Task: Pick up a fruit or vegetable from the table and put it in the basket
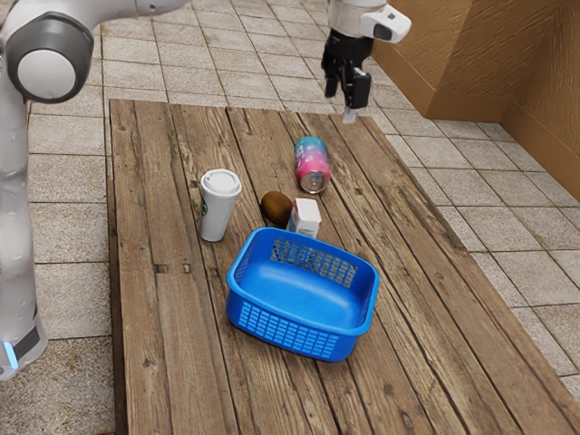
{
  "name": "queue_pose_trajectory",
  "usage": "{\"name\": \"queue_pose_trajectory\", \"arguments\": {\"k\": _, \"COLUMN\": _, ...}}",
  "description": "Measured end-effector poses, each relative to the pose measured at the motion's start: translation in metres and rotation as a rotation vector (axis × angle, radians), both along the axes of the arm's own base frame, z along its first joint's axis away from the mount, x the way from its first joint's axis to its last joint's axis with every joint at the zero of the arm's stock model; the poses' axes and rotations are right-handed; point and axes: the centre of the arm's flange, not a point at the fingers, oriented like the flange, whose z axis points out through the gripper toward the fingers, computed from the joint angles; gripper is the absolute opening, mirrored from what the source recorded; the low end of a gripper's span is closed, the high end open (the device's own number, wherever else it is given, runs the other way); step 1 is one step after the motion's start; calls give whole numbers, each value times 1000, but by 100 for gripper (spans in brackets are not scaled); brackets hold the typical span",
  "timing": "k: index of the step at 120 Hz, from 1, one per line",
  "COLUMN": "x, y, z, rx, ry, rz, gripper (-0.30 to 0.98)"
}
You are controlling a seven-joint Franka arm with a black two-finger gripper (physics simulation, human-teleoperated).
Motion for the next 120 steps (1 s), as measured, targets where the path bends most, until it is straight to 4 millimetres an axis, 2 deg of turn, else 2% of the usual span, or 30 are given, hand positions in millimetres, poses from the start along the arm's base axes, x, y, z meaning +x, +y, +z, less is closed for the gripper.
{"name": "queue_pose_trajectory", "arguments": {"k": 17, "x": -5, "y": 39, "z": 0, "rx": 2, "ry": 16, "rz": 81, "gripper": 69}}
{"name": "queue_pose_trajectory", "arguments": {"k": 32, "x": -7, "y": 45, "z": 1, "rx": 2, "ry": 19, "rz": 100, "gripper": 69}}
{"name": "queue_pose_trajectory", "arguments": {"k": 43, "x": -32, "y": 32, "z": 73, "rx": 12, "ry": -101, "rz": 91, "gripper": 69}}
{"name": "queue_pose_trajectory", "arguments": {"k": 52, "x": -67, "y": 18, "z": 118, "rx": 15, "ry": -171, "rz": 101, "gripper": 69}}
{"name": "queue_pose_trajectory", "arguments": {"k": 57, "x": -84, "y": 9, "z": 135, "rx": 12, "ry": -194, "rz": 119, "gripper": 69}}
{"name": "queue_pose_trajectory", "arguments": {"k": 63, "x": -93, "y": -4, "z": 141, "rx": 2, "ry": -192, "rz": 139, "gripper": 69}}
{"name": "queue_pose_trajectory", "arguments": {"k": 73, "x": -91, "y": -21, "z": 132, "rx": -22, "ry": -155, "rz": 205, "gripper": 69}}
{"name": "queue_pose_trajectory", "arguments": {"k": 83, "x": -79, "y": -17, "z": 108, "rx": -40, "ry": -84, "rz": 345, "gripper": 69}}
{"name": "queue_pose_trajectory", "arguments": {"k": 89, "x": -68, "y": -8, "z": 93, "rx": -49, "ry": -46, "rz": 449, "gripper": 69}}
{"name": "queue_pose_trajectory", "arguments": {"k": 98, "x": -42, "y": 7, "z": 62, "rx": -57, "ry": 17, "rz": 598, "gripper": 69}}
{"name": "queue_pose_trajectory", "arguments": {"k": 104, "x": -29, "y": 22, "z": 45, "rx": -59, "ry": 42, "rz": 706, "gripper": 69}}
{"name": "queue_pose_trajectory", "arguments": {"k": 114, "x": -25, "y": 60, "z": 34, "rx": -67, "ry": 50, "rz": 908, "gripper": 69}}
{"name": "queue_pose_trajectory", "arguments": {"k": 120, "x": -24, "y": 73, "z": 32, "rx": -73, "ry": 45, "rz": 1003, "gripper": 69}}
